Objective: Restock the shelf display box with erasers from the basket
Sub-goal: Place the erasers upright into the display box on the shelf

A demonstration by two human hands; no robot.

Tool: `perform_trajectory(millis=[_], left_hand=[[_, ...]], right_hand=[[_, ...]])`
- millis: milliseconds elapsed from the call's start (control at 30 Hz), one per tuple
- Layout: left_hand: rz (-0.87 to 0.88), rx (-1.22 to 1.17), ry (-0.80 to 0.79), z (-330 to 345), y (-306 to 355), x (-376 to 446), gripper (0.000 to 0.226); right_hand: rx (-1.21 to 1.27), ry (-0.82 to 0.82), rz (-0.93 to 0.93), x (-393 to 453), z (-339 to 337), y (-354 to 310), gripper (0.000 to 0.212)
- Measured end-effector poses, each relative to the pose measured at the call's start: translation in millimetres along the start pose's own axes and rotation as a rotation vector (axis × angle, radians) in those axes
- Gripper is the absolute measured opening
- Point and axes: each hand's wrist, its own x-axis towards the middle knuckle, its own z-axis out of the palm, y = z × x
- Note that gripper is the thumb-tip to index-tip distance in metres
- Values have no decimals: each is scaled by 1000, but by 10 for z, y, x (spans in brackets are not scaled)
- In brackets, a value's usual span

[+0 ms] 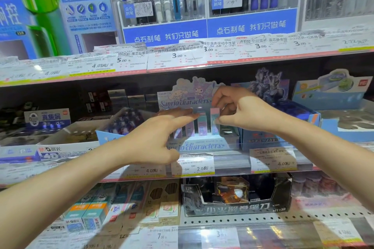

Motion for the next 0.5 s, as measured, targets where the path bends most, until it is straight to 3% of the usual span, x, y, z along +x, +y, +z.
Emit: perform_trajectory(millis=[100, 267, 500], left_hand=[[-1, -13, -4, -5, 9, -2, 86], [9, -19, -9, -10, 2, -2, 87], [-1, -6, -1, -22, 28, -14, 87]], right_hand=[[-19, 89, -11, -5, 6, -10, 1], [-85, 144, -6, 14, -1, -37, 40], [-195, 141, -25, 1, 43, -88, 45]])
